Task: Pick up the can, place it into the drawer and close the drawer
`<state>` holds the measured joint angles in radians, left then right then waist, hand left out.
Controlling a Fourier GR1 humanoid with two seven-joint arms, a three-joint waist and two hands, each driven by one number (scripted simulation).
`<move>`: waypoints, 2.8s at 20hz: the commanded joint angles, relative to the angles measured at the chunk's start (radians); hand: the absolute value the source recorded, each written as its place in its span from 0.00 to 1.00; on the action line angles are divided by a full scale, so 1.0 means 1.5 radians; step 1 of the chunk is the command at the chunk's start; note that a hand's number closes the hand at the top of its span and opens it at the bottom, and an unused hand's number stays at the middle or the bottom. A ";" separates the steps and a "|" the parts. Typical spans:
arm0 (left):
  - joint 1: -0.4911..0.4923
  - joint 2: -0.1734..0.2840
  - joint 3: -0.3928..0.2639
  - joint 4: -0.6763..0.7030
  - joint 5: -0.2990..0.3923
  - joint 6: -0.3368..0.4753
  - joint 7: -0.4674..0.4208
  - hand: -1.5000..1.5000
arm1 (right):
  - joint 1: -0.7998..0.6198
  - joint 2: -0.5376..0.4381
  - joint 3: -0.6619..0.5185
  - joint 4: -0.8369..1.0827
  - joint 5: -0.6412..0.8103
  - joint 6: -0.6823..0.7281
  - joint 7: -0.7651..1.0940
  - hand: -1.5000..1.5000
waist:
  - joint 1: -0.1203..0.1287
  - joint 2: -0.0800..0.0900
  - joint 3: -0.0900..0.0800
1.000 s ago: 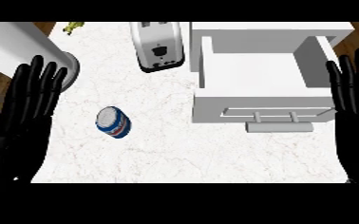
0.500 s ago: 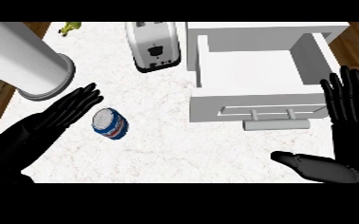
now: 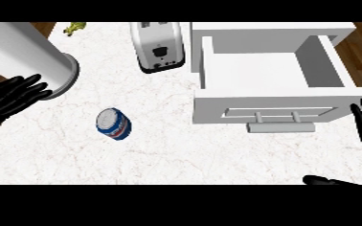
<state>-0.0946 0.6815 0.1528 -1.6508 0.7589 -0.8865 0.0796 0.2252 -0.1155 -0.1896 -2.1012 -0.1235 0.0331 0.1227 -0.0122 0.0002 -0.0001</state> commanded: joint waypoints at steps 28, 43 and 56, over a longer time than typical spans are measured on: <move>-0.088 -0.054 -0.085 0.074 0.180 0.128 0.255 0.00 | 0.166 -0.009 -0.227 -0.008 -0.184 0.223 -0.072 0.00 | 0.002 -0.001 0.000; -0.079 -0.202 -0.062 0.220 -0.142 0.030 0.094 0.00 | 0.135 0.003 -0.280 -0.035 -0.217 0.258 -0.012 0.00 | 0.003 0.000 0.000; -0.179 -0.221 -0.010 0.482 -0.378 0.040 -0.145 0.00 | 0.135 0.022 -0.308 -0.041 -0.221 0.301 -0.002 0.00 | -0.001 0.001 0.000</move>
<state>-0.3031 0.3476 0.1181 -1.0324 0.2714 -0.8466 -0.0616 0.4133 -0.0962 -0.6390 -2.1358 -0.4484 0.4603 0.1127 -0.0131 0.0017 -0.0008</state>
